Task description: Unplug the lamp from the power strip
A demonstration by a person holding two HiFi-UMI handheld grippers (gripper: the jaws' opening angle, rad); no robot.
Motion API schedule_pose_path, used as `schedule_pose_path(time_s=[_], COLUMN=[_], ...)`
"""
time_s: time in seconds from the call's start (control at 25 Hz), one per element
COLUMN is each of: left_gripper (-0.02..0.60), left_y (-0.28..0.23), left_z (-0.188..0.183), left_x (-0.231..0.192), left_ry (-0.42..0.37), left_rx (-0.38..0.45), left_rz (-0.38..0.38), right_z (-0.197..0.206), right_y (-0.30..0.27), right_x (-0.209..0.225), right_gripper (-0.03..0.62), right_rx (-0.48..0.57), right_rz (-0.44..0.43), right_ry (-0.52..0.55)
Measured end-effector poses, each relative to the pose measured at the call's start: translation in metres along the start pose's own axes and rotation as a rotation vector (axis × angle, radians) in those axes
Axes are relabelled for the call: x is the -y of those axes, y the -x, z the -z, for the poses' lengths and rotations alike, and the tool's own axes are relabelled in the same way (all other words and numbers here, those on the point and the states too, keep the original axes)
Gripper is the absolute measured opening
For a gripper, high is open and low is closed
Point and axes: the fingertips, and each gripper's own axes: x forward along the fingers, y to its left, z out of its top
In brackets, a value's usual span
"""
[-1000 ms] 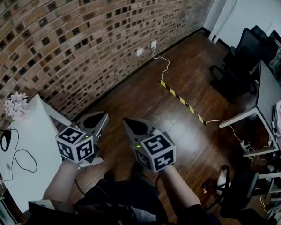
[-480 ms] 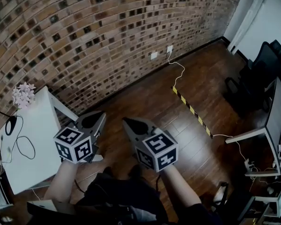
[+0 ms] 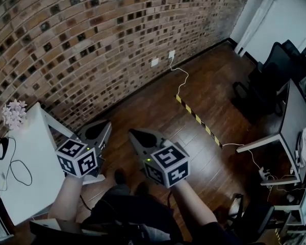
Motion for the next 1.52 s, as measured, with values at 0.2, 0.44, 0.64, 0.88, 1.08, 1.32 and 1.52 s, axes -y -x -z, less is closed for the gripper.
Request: schedule_pose_path(time_s=[0.2, 0.44, 0.64, 0.88, 1.08, 1.32, 1.52], left_gripper=[-0.007, -0.008, -0.008, -0.008, -0.008, -0.008, -0.008], left_y=[-0.01, -0.005, 0.002, 0.014, 0.021, 0.017, 0.009], left_z=[-0.016, -0.026, -0.019, -0.01, -0.01, -0.011, -0.021], left_x=[-0.023, -0.071, -0.104, -0.136, -0.161, -0.18, -0.182], left_ry=[0.021, 0.054, 0.084, 0.119, 0.136, 0.143, 0.137], left_rx=[0.037, 0.06, 0.054, 0.053, 0.053, 0.035, 0.036], left_rz=[0.044, 0.034, 0.022, -0.037, -0.129, -0.247, -0.313], right_z=[-0.013, -0.026, -0.036, -0.037, -0.037, -0.041, -0.047], right_y=[-0.022, -0.07, -0.105, -0.137, -0.165, -0.177, -0.178], right_x=[0.002, -0.01, -0.019, -0.028, -0.029, -0.013, 0.013], right_gripper=[0.0, 0.0, 0.0, -0.002, -0.002, -0.002, -0.002], right_rx=[-0.018, -0.045, -0.062, -0.096, -0.106, -0.102, -0.098], right_rz=[0.044, 0.031, 0.021, -0.031, -0.127, -0.222, -0.265], right_ry=[0.03, 0.071, 0.106, 0.126, 0.121, 0.134, 0.104])
